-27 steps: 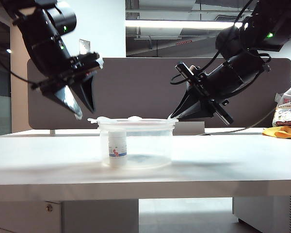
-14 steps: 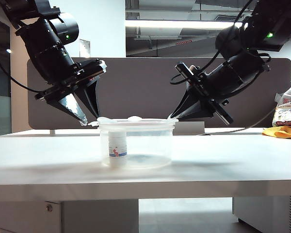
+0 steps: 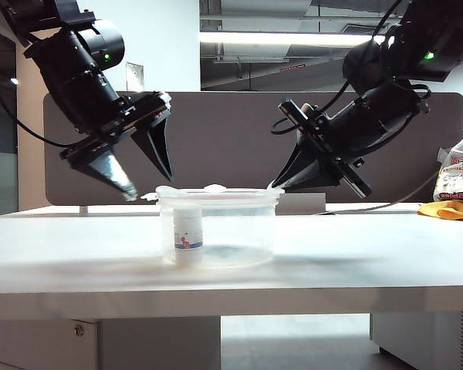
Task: Remove the lid of the round box, pick up the small white medicine bottle inside, and place it on the table.
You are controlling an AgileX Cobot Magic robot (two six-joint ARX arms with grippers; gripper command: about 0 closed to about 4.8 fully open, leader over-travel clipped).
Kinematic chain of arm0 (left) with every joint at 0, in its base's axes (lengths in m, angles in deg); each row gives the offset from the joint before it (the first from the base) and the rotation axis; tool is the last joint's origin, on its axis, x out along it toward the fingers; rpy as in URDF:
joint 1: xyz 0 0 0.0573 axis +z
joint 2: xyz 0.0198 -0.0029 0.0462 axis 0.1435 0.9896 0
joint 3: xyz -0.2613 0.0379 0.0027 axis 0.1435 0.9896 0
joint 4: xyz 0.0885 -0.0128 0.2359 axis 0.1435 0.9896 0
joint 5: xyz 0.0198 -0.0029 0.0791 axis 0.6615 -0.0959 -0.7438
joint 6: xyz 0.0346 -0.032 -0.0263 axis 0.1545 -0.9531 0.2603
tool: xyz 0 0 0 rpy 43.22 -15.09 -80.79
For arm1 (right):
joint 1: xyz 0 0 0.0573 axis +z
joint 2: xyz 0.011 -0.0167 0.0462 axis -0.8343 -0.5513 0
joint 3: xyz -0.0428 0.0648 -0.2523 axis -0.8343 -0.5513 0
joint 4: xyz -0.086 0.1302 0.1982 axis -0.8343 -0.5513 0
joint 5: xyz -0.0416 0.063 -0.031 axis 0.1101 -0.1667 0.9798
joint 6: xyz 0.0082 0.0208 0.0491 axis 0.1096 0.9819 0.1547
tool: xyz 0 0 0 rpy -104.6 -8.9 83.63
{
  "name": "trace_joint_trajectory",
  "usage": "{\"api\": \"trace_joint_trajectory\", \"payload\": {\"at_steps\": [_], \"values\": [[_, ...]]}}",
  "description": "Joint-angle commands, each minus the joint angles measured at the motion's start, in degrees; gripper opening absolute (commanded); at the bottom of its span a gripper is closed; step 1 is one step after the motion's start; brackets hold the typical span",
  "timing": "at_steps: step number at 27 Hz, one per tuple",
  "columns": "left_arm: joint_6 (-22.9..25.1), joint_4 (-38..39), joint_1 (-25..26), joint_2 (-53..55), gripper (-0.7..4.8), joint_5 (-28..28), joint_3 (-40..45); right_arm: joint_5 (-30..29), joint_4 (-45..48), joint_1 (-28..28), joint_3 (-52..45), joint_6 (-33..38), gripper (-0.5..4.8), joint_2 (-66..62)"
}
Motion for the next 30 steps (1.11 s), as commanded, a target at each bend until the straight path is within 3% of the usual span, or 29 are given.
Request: {"api": "trace_joint_trajectory", "payload": {"at_steps": [1, 4, 12, 22, 26, 30], "values": [[0.63, 0.81, 0.15, -0.28, 3.82, -4.42, -0.26, 0.37, 0.42, 0.09, 0.13, -0.37, -0.02, 0.24], [0.20, 0.79, 0.17, -0.28, 3.82, -3.37, -0.26, 0.39, 0.42, 0.09, 0.13, -0.37, -0.02, 0.24], [-5.11, -2.60, 0.15, 1.62, 3.81, 5.77, -0.26, 0.37, 0.39, 0.09, 0.13, -0.37, -0.02, 0.24], [-4.94, -1.77, 0.15, 3.96, 3.80, 5.77, -0.13, 0.39, 0.11, 0.09, 0.13, -0.37, -0.02, 0.24], [-4.98, -1.64, 0.15, 3.91, 3.43, 6.80, -0.17, 0.42, 0.15, 0.09, 0.13, -0.37, -0.02, 0.24], [-4.72, -1.03, 0.17, 3.85, 2.35, 6.78, -0.17, 0.42, 0.15, 0.09, 0.13, -0.37, -0.02, 0.24]]}}
